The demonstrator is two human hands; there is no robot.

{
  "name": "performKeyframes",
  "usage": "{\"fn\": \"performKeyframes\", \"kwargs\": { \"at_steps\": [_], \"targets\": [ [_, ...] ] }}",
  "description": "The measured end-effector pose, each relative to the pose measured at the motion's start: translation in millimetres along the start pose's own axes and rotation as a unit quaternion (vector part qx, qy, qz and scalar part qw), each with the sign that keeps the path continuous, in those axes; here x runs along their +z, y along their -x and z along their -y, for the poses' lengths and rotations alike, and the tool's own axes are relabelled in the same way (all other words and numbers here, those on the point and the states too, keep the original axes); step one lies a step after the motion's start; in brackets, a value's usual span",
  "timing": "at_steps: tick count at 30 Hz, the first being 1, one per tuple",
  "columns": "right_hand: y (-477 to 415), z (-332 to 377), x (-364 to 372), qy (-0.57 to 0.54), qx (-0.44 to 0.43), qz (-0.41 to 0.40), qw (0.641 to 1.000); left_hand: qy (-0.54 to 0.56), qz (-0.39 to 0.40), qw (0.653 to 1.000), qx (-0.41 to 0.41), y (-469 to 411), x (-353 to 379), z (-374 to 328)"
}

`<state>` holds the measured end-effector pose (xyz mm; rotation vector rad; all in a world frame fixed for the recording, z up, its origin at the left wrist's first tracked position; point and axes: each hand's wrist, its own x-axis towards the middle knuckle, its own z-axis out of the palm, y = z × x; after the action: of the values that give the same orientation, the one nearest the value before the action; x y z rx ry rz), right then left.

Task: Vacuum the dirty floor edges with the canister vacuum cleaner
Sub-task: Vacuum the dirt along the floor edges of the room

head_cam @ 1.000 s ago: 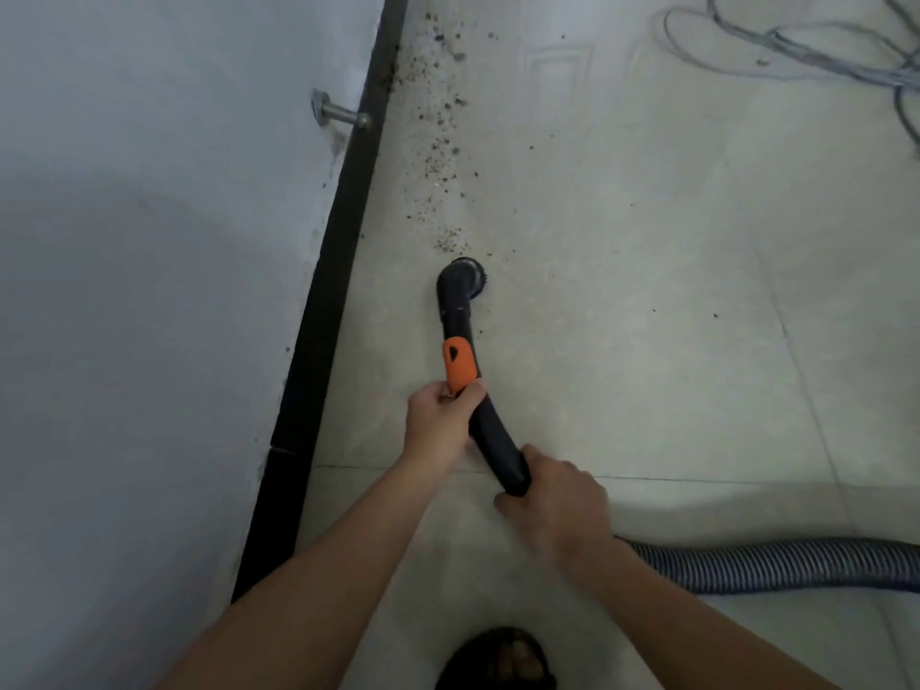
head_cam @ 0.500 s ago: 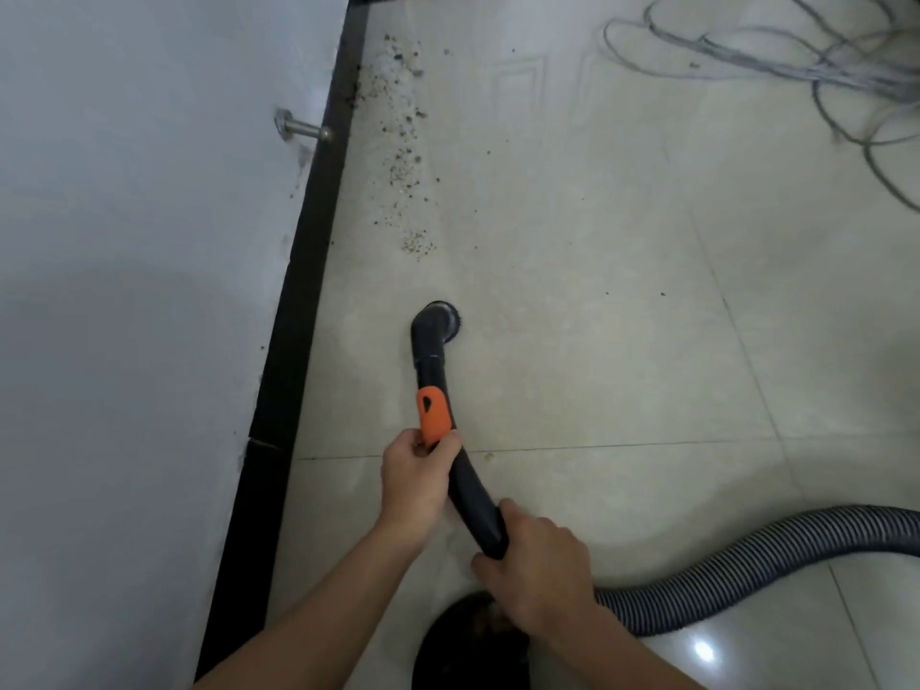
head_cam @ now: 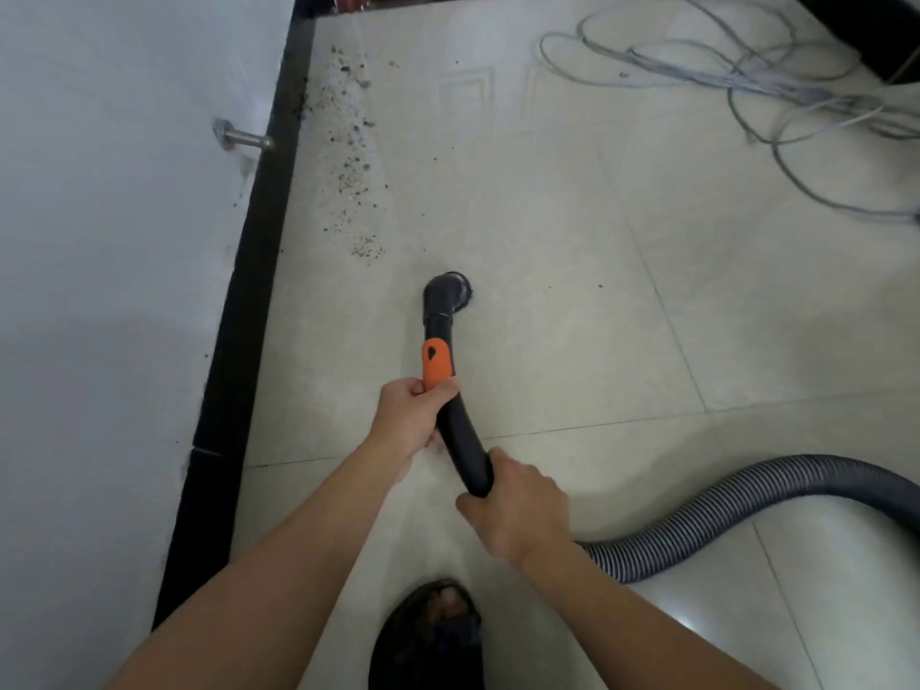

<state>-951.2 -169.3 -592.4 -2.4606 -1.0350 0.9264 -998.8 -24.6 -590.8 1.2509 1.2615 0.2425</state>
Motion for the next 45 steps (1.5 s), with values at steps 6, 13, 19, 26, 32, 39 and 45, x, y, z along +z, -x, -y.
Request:
{"fn": "performKeyframes", "kwargs": {
  "at_steps": [6,13,19,26,32,39,45],
  "targets": [
    [18,-67,-28,0.002,0.119,-0.055,0.991,-0.049,0.134,0.99,0.006,4,88,-8],
    [-16,-88,-77,-0.006,0.141,-0.075,0.987,-0.065,0.099,0.992,0.042,-18,142,-45],
    [22,-110,-56,-0.051,0.173,-0.084,0.98,-0.103,0.195,0.975,0.009,4,163,-29],
    [0,-65,-44,0.047,-0.015,0.047,0.998,0.044,0.028,0.998,-0.042,2,57,5],
    [-56,15,-4,0.131,-0.176,0.14,0.966,0.164,-0.144,0.974,-0.062,-1,-56,42],
    [-145,62,-15,0.152,-0.16,0.114,0.969,0.19,-0.154,0.969,-0.046,-90,-77,1],
    [-210,94,-37,0.116,-0.099,0.076,0.985,0.151,-0.146,0.977,-0.034,-169,-73,-63]
  ]
}}
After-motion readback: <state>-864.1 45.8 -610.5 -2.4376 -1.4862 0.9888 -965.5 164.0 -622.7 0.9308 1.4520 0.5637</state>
